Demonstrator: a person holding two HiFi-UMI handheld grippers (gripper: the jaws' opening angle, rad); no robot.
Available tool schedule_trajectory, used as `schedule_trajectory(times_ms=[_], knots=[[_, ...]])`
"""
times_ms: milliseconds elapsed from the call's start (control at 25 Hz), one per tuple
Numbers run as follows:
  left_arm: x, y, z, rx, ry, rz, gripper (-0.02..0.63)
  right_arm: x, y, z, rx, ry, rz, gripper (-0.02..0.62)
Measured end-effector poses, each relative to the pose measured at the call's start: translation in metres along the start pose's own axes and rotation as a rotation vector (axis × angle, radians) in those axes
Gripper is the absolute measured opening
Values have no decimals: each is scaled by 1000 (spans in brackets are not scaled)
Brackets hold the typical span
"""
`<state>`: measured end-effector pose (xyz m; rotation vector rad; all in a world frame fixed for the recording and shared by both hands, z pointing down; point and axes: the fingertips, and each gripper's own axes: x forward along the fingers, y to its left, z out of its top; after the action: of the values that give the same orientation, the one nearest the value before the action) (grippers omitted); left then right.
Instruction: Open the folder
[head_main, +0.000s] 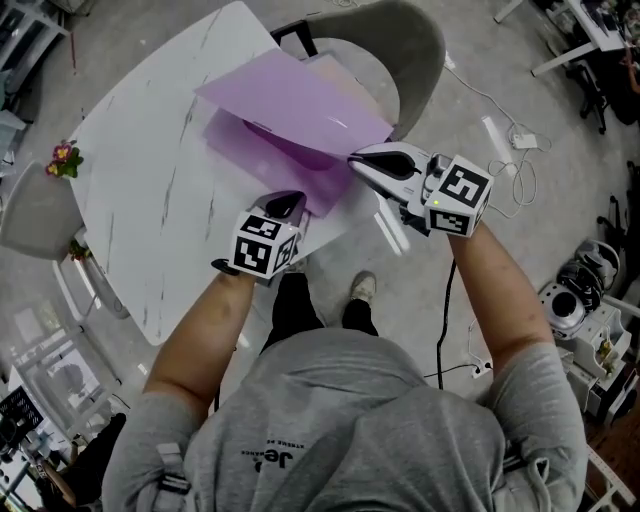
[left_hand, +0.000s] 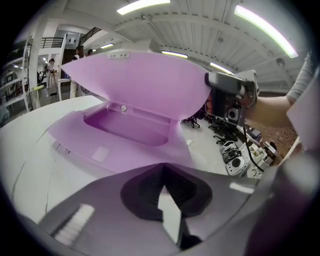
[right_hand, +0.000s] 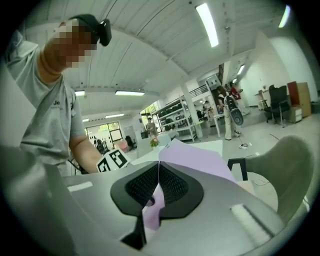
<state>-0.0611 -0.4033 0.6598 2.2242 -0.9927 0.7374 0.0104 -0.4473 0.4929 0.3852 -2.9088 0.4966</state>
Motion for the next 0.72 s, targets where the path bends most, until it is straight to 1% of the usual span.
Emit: schedule_trajectory(times_ms=[120,200,400,560,720], knots=[[-1,-1,-2,-2,9,-3,49,-21,-20,24,86,-105,-52,8],[-1,-1,-3,-1,15,-7,49,-37,-37,37,133,-171,-102,6],[-2,-1,-5,2,27,-9,49,-81,-91,59,217,-305,-272,6],[-5,-1,-8,0,34,-14,49,-110,-137,61,264,-363,-406,8],[-10,1,-10,-4,44,-15,49,-132,-178,52,356,-418,-510,8]])
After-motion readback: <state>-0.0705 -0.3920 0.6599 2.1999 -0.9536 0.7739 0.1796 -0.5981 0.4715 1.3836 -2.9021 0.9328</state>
